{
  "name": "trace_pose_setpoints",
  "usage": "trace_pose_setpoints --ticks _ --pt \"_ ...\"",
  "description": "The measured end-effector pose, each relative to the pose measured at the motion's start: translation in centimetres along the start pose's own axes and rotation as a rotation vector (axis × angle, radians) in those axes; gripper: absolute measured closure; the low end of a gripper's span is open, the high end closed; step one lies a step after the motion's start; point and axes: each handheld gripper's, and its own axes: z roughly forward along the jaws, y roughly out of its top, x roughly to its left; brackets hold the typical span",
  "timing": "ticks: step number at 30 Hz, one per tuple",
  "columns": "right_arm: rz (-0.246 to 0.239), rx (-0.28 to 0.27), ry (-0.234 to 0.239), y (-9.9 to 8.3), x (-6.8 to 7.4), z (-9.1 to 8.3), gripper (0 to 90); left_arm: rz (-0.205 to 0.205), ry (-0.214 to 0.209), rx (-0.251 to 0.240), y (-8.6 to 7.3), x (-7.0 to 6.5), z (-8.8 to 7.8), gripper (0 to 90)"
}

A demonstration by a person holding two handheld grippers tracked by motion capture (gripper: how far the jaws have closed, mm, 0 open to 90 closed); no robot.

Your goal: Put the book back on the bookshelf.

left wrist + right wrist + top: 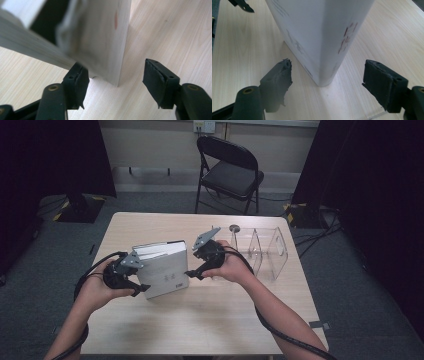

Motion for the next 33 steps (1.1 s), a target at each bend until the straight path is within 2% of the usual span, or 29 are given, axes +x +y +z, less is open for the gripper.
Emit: trace_pose_setpoints --ticks 2,3,4,5,6,7,9,10,11,12,13,14,15,19,22,24,28,30,33 --pt "-0.004 0.002 0.008 0.4 -0.1 0.1 22.4 -0.029 0.012 -0.006 -0.2 -0.2 0.1 34.3" --pt "-0.004 0.002 0.008 0.5 -0.2 0.2 22.4 -0.011 0.020 0.016 -0.3 -0.1 0.0 32.8" --pt "-0.002 0.011 0.010 0.6 -0.2 0.2 22.4 -0.017 0.027 0.017 -0.4 0.0 -0.1 31.2" --pt "-0.003 0.015 0.009 0.7 -0.2 0.2 22.4 -0.029 0.021 0.008 -0.6 0.1 -0.1 30.1" --pt "-0.009 0.013 0.012 0.8 -0.4 0.3 22.4 -0.024 0.017 0.010 -0.7 0.1 -0.2 30.1" --pt "-0.009 0.016 0.020 0.9 -0.4 0.3 22.4 -0.044 0.015 -0.009 -0.9 0.0 -0.1 30.0" --pt "-0.013 0.022 0.015 1.2 -0.6 0.4 22.4 -0.033 0.015 -0.009 -1.2 0.0 -0.1 28.7" --pt "-0.011 0.023 0.017 1.4 -0.6 0.4 22.4 -0.048 0.015 -0.018 -1.3 0.0 0.0 28.4" --pt "-0.017 0.013 0.027 1.5 -0.7 0.4 22.4 -0.037 0.015 -0.012 -1.5 0.0 0.0 28.2" --pt "-0.019 0.005 0.039 1.7 -0.7 0.4 22.4 -0.056 0.014 -0.031 -1.7 -0.1 0.2 27.4" --pt "-0.018 -0.002 0.037 1.9 -0.7 0.4 22.4 -0.043 0.019 -0.020 -1.9 -0.1 0.2 26.6" --pt "-0.033 -0.004 0.036 2.0 -0.9 0.4 22.4 -0.055 0.017 -0.028 -2.1 -0.2 0.3 26.0" --pt "-0.023 -0.007 0.040 2.2 -0.9 0.5 22.4 -0.057 0.014 -0.032 -2.3 -0.2 0.3 25.1" --pt "-0.043 -0.003 0.053 2.8 -0.9 0.5 22.6 -0.077 0.019 -0.041 -3.5 -0.5 0.5 23.8" --pt "-0.034 -0.015 0.081 3.2 -0.9 0.4 22.9 -0.091 0.021 -0.042 -4.5 -0.6 1.1 22.3" --pt "-0.033 -0.035 0.106 3.5 -1.1 0.4 23.5 -0.108 0.003 -0.042 -5.1 -0.8 1.6 21.8" --pt "-0.041 -0.037 0.110 4.1 -1.1 0.4 24.6 -0.128 -0.013 -0.039 -6.2 -1.1 2.9 20.9" --pt "-0.060 -0.031 0.107 4.5 -1.1 0.5 24.7 -0.134 -0.025 -0.030 -6.5 -1.3 3.5 19.0" --pt "-0.065 -0.033 0.125 5.0 -0.9 0.7 25.5 -0.147 -0.035 -0.032 -7.0 -1.5 4.4 17.2"
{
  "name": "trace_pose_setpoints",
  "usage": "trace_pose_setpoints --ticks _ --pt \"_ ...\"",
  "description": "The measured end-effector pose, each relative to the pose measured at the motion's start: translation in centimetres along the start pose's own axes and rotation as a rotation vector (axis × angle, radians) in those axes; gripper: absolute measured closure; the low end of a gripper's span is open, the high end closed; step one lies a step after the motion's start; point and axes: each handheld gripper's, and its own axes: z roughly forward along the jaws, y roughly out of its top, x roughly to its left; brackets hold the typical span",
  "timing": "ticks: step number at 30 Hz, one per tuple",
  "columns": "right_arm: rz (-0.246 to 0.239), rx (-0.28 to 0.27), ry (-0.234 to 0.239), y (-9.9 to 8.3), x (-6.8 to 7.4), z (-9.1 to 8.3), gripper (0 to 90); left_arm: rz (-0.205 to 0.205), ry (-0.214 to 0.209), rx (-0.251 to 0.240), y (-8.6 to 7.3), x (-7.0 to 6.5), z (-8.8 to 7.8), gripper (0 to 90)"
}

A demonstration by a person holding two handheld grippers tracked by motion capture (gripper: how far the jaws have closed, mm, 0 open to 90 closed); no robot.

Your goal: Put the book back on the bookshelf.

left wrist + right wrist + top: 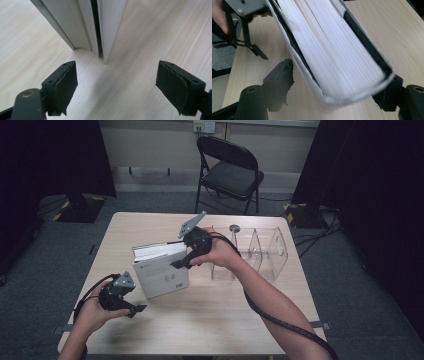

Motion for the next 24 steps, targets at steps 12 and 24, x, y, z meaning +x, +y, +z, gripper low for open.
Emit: trace_pose_setpoints --ticks 12,24 --pt "-0.014 0.059 0.068 1.1 0.7 -0.1 51.8 -0.042 -0.012 -0.022 -2.5 0.3 2.0 16.7" --pt "0.027 0.126 -0.010 0.2 2.2 -1.9 52.5 -0.003 0.009 -0.057 -1.9 -0.6 3.4 16.7"
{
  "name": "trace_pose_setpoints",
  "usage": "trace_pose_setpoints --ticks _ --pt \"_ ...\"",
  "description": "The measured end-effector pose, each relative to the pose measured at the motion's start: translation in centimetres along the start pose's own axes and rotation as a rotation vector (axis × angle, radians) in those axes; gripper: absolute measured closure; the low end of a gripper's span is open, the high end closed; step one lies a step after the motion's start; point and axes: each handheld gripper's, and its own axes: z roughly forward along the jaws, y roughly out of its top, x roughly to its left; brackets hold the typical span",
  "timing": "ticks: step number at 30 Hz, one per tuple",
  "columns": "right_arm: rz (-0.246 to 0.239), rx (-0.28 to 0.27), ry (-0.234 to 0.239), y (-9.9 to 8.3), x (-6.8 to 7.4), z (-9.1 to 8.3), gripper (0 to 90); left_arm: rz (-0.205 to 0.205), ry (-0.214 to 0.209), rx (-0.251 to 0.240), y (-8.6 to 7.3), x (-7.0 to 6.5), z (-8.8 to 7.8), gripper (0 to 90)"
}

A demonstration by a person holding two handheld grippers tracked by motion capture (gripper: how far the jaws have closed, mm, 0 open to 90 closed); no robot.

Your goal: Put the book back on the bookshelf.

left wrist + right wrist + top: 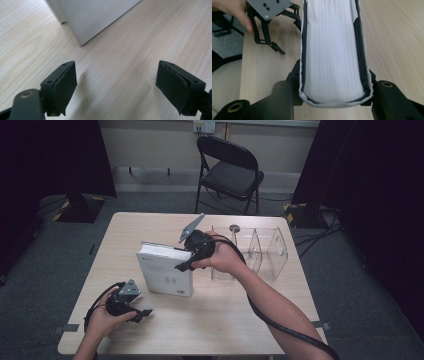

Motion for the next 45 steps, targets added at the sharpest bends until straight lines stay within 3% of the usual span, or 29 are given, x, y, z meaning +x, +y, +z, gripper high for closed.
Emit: trace_pose_setpoints --ticks 1,3,4,9,10,13,18,25,31,37,40,45 --pt "-0.002 0.005 -0.002 -0.2 0.0 -0.2 52.5 -0.014 0.001 -0.015 0.0 -0.2 0.2 16.8" --pt "0.013 0.014 -0.009 -0.8 0.2 -0.8 52.4 0.007 -0.001 0.003 0.1 -0.2 0.3 16.7" --pt "0.012 0.021 -0.013 -1.1 0.2 -1.1 52.4 -0.009 -0.002 -0.010 0.2 -0.3 0.4 16.7" --pt "0.033 0.041 -0.026 -2.3 0.4 -2.2 51.8 0.019 -0.001 -0.005 0.4 -0.6 0.8 16.8" --pt "0.032 0.043 -0.027 -2.4 0.5 -2.4 51.5 0.004 -0.003 -0.014 0.4 -0.7 0.9 16.9" --pt "0.034 0.046 -0.034 -2.6 0.6 -2.5 50.4 0.009 -0.001 -0.011 0.4 -0.7 1.1 17.0" --pt "0.025 0.027 -0.059 -1.6 0.9 -2.4 44.5 0.006 -0.002 -0.030 0.1 -0.7 1.2 16.9" --pt "0.033 0.101 -0.041 0.0 0.8 -0.9 42.9 -0.013 -0.022 -0.058 -0.4 -0.2 1.3 15.5" --pt "0.074 0.163 -0.039 1.1 0.5 0.9 42.8 -0.012 -0.026 -0.075 -0.6 -0.1 1.4 14.1" --pt "0.109 0.213 -0.029 1.7 0.1 1.2 44.7 -0.013 -0.029 -0.085 -0.7 -0.2 1.4 13.3" --pt "0.087 0.245 -0.037 2.0 0.4 1.3 49.6 -0.015 -0.033 -0.087 -0.8 -0.2 1.4 13.2" --pt "0.097 0.281 -0.058 2.4 0.7 1.2 52.3 -0.010 -0.036 -0.105 -1.0 -0.1 1.4 12.8"
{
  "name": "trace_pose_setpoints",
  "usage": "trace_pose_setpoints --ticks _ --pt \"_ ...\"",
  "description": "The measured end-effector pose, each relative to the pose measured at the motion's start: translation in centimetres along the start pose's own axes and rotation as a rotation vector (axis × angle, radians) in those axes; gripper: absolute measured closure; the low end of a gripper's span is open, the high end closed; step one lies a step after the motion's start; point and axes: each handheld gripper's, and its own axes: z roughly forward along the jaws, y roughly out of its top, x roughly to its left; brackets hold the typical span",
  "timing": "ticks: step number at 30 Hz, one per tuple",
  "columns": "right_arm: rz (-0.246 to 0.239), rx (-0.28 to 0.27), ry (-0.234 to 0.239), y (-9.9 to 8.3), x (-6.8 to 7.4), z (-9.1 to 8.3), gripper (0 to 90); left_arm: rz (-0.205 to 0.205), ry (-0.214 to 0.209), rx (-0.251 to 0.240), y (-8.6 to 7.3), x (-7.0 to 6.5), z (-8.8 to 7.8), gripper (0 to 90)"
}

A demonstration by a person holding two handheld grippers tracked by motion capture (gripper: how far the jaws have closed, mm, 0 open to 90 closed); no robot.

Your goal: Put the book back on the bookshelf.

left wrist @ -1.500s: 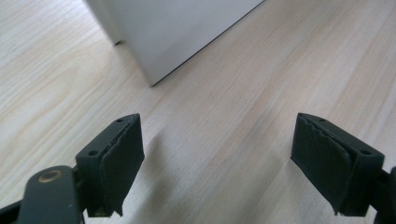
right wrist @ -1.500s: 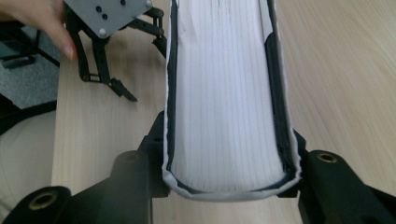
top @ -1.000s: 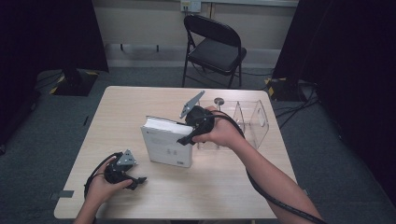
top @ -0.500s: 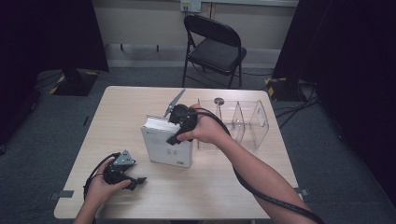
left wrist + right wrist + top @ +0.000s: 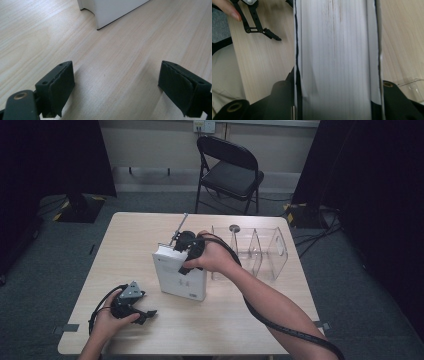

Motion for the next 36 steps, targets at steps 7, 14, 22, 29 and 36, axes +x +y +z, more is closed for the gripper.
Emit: trace_pose_setpoints --ticks 7,14,22,29,36 --pt "0.012 0.026 0.019 -1.6 0.2 -0.9 52.4 0.008 -0.004 -0.018 -0.2 0.1 0.0 12.0" --pt "-0.008 0.033 -0.001 -1.9 0.9 -0.9 48.6 0.006 -0.003 -0.019 -0.2 0.1 0.1 11.6" --pt "-0.025 0.075 0.012 -0.9 0.7 0.1 46.1 0.008 -0.005 -0.024 -0.3 0.1 0.0 11.6" --pt "-0.033 0.090 0.006 -0.8 0.7 0.1 50.8 0.009 -0.007 -0.024 -0.3 0.1 0.0 11.6" --pt "0.005 0.100 -0.002 -0.7 0.8 0.0 52.4 0.017 -0.006 -0.036 -0.5 0.2 0.0 11.5"
